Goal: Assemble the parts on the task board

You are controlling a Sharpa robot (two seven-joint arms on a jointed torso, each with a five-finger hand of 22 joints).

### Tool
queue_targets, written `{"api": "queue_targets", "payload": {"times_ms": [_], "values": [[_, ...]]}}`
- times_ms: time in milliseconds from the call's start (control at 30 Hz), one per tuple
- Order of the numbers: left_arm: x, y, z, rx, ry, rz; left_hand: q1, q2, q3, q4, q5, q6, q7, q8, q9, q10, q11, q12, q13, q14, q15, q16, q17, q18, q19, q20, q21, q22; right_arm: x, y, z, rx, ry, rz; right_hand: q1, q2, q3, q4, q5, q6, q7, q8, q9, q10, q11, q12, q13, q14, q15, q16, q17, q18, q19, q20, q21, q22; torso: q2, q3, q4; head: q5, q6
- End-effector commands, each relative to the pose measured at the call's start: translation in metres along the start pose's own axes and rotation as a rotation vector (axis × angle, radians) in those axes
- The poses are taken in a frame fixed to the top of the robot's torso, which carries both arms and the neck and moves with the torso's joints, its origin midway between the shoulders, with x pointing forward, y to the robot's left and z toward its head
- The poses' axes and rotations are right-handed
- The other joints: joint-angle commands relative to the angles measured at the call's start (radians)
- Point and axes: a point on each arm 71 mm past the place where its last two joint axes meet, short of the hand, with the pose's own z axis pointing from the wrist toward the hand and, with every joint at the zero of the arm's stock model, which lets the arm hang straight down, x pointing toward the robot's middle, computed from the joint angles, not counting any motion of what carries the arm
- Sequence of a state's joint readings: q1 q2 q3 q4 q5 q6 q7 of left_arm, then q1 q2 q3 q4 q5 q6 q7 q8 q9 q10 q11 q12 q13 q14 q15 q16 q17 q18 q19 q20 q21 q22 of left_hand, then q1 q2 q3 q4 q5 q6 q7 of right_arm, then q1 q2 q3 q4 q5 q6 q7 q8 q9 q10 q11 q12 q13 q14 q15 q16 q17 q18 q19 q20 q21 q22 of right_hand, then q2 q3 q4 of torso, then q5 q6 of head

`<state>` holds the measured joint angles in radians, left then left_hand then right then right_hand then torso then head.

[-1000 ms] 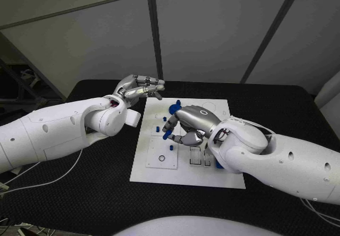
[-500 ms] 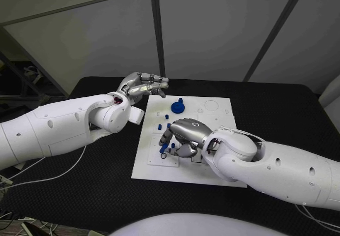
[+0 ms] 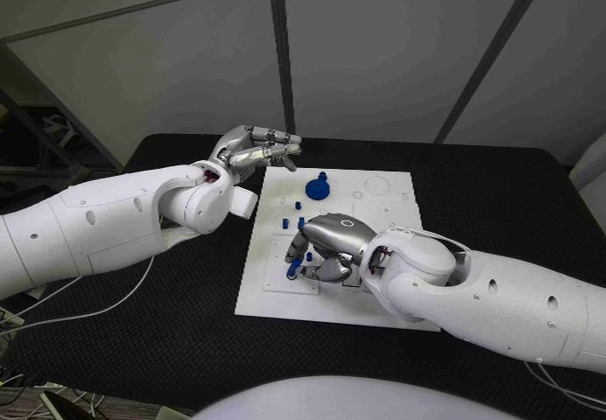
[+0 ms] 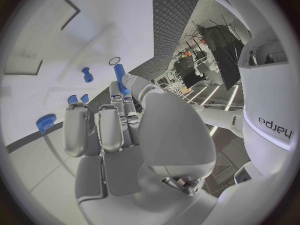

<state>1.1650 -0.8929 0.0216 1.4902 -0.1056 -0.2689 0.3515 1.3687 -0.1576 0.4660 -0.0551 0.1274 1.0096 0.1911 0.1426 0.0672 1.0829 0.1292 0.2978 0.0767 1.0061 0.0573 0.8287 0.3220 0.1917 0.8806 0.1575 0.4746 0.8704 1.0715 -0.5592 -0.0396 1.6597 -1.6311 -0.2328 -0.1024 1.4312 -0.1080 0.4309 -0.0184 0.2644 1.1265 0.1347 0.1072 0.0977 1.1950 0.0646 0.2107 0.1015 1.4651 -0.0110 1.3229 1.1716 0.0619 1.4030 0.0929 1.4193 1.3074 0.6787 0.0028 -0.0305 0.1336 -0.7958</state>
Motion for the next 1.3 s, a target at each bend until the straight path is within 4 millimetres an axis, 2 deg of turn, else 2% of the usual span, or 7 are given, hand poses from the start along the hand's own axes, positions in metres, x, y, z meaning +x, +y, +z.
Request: {"api": "queue_targets", "payload": {"times_ms": [33,633,1100,1200,1267,1300], "values": [[0.002,-0.001,0.001,0.005,0.012,-0.006,-0.003,0.010,-0.005,-0.002,0.006,-0.001,0.006,-0.003,-0.001,-0.007,-0.003,0.006,-0.001,0.001,0.002,-0.003,-0.001,-0.012,0.003,0.007,-0.004,-0.001,0.002,0.001,0.001,-0.005,0.022,-0.013,0.001,0.010,0.001,-0.003,0.004,0.006,0.004,0.004,0.001,0.007,0.001,-0.006,0.001,0.036,-0.002,0.001,-0.001,-0.007,0.003,0.003,0.003,0.060,0.000,-0.0003,0.0001,0.000,-0.001],[0.001,-0.001,0.001,0.005,0.013,-0.006,-0.004,0.011,-0.006,-0.001,0.006,-0.002,0.006,-0.003,-0.001,-0.008,-0.003,0.007,-0.001,0.002,0.002,-0.004,-0.002,-0.012,0.003,0.007,-0.005,-0.002,0.008,-0.003,0.007,0.025,0.046,-0.057,0.001,0.009,0.001,-0.003,0.005,0.005,0.004,0.003,0.001,0.007,0.002,-0.007,0.002,0.036,-0.002,0.000,-0.002,-0.006,0.002,0.003,0.002,0.059,0.000,-0.0001,0.0000,0.004,-0.008],[0.001,-0.001,0.000,0.004,0.012,-0.006,-0.004,0.011,-0.006,-0.001,0.006,-0.002,0.006,-0.003,-0.001,-0.008,-0.003,0.007,-0.001,0.002,0.002,-0.004,-0.002,-0.012,0.003,0.007,-0.005,-0.002,0.021,0.002,0.009,0.021,0.086,-0.071,-0.003,0.006,-0.001,-0.004,0.005,0.001,0.006,0.000,0.000,0.004,0.003,-0.012,0.002,0.035,-0.001,-0.001,-0.005,-0.005,-0.001,0.004,0.000,0.055,0.000,0.0000,-0.0004,0.005,-0.012],[0.001,-0.001,0.000,0.004,0.012,-0.006,-0.004,0.011,-0.006,-0.001,0.006,-0.002,0.006,-0.003,-0.001,-0.008,-0.003,0.007,-0.001,0.002,0.002,-0.004,-0.002,-0.012,0.003,0.007,-0.005,-0.002,0.022,0.002,0.009,0.019,0.087,-0.073,-0.016,-0.003,-0.004,0.000,0.009,-0.026,0.017,-0.018,-0.007,-0.027,0.014,-0.035,-0.004,0.033,0.009,-0.005,-0.012,-0.004,-0.009,0.009,-0.007,0.047,-0.001,0.0000,-0.0002,0.005,-0.012],[0.001,-0.001,0.000,0.004,0.012,-0.006,-0.004,0.011,-0.006,-0.001,0.006,-0.002,0.006,-0.003,-0.001,-0.008,-0.003,0.007,-0.001,0.002,0.002,-0.004,-0.002,-0.012,0.003,0.007,-0.005,-0.002,0.022,0.002,0.009,0.017,0.083,-0.072,-0.035,-0.020,-0.008,0.007,0.011,-0.068,0.032,-0.041,-0.017,-0.078,0.031,-0.066,-0.016,0.031,0.023,-0.008,-0.017,0.001,-0.028,0.019,-0.023,0.026,-0.001,-0.0004,0.0001,0.006,-0.011],[0.001,-0.001,0.000,0.004,0.012,-0.006,-0.004,0.011,-0.006,-0.001,0.006,-0.002,0.006,-0.003,-0.001,-0.008,-0.003,0.007,-0.001,0.002,0.002,-0.004,-0.002,-0.012,0.003,0.007,-0.005,-0.002,0.022,0.002,0.009,0.016,0.080,-0.072,-0.042,-0.028,-0.010,0.009,0.011,-0.089,0.033,-0.047,-0.022,-0.097,0.037,-0.076,-0.021,0.030,0.028,-0.008,-0.018,0.004,-0.037,0.023,-0.031,0.016,-0.001,-0.0004,0.0001,0.006,-0.011]]}}
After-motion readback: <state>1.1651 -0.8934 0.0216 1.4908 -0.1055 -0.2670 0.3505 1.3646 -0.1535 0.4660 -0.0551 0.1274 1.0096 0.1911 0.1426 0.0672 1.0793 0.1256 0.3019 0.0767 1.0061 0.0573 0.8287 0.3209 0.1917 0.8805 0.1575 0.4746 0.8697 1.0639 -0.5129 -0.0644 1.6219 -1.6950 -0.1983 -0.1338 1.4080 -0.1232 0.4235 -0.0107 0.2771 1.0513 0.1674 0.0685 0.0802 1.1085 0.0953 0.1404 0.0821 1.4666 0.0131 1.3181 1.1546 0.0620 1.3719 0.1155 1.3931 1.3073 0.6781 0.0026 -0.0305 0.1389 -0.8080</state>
